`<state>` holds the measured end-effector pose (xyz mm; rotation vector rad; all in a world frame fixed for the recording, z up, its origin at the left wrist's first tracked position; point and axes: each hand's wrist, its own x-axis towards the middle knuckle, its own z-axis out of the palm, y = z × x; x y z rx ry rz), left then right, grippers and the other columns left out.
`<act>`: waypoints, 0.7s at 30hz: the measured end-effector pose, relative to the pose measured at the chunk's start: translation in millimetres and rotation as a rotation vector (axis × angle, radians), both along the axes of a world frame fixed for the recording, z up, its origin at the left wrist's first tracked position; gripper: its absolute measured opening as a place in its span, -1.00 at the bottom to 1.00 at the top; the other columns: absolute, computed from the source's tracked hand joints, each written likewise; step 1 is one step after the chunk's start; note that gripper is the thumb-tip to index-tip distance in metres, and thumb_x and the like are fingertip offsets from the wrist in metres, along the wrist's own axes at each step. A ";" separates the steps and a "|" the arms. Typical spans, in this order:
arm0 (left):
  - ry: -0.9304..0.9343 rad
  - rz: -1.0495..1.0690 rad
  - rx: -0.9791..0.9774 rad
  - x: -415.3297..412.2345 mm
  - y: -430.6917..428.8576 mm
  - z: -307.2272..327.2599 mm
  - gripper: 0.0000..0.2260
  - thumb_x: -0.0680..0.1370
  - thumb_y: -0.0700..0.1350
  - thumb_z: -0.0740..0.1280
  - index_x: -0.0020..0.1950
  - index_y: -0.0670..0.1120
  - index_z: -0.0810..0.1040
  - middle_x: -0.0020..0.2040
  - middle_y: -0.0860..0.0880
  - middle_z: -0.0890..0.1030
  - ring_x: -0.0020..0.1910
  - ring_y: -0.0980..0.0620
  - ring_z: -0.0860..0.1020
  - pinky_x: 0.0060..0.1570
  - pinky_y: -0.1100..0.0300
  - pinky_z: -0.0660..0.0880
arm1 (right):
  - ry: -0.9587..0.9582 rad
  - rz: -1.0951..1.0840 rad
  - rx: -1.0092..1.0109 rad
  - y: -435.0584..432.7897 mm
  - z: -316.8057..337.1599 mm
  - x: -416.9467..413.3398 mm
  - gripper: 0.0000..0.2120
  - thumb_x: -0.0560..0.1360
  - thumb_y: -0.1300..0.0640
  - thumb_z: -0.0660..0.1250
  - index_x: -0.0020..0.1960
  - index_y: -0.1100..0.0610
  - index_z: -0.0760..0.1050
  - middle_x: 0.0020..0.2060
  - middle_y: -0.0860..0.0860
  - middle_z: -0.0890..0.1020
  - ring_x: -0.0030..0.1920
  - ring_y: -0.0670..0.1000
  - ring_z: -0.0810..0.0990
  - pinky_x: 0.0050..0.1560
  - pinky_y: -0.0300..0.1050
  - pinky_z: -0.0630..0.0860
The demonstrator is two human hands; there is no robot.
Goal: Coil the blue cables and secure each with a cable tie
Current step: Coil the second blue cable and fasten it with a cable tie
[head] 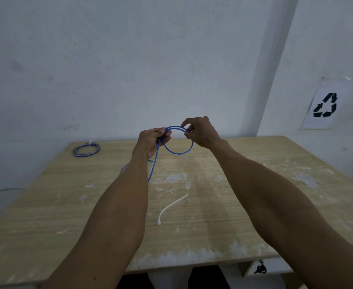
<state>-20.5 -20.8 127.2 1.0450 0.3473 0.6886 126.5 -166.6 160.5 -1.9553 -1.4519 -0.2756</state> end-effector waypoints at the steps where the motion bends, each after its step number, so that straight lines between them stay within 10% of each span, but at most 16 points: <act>1: 0.002 -0.011 -0.012 0.1 -0.4 0.0 -0.85 0.64 -0.37 0.22 0.07 -0.41 0.56 -0.15 -0.25 0.67 -0.25 -0.05 0.68 -0.14 0.14 0.67 | -0.020 -0.004 0.001 0.7 -0.9 0.7 -0.76 0.46 0.29 0.47 0.09 0.10 0.66 -0.26 0.06 0.74 -0.26 -0.02 0.70 -0.13 -0.05 0.66; 13: 0.245 -0.041 0.048 2.1 1.2 -2.0 -0.73 0.63 -0.09 0.36 0.09 -0.32 0.65 -0.32 -0.02 0.52 -0.44 0.10 0.43 -0.29 0.20 0.57 | 0.178 -0.078 0.157 7.6 -5.3 -2.1 -0.86 0.44 0.31 0.49 -0.02 0.19 0.63 -0.27 0.12 0.73 -0.27 0.07 0.71 -0.13 0.06 0.67; 21: 0.156 0.085 0.121 9.0 2.1 -1.8 -0.76 0.67 -0.11 0.28 0.13 -0.27 0.61 -0.33 0.00 0.43 -0.46 0.10 0.30 -0.39 0.21 0.34 | 0.402 -0.008 0.251 8.4 -1.2 -7.5 -0.89 0.42 0.30 0.52 -0.08 0.25 0.64 -0.33 0.09 0.73 -0.30 -0.07 0.73 -0.12 -0.26 0.61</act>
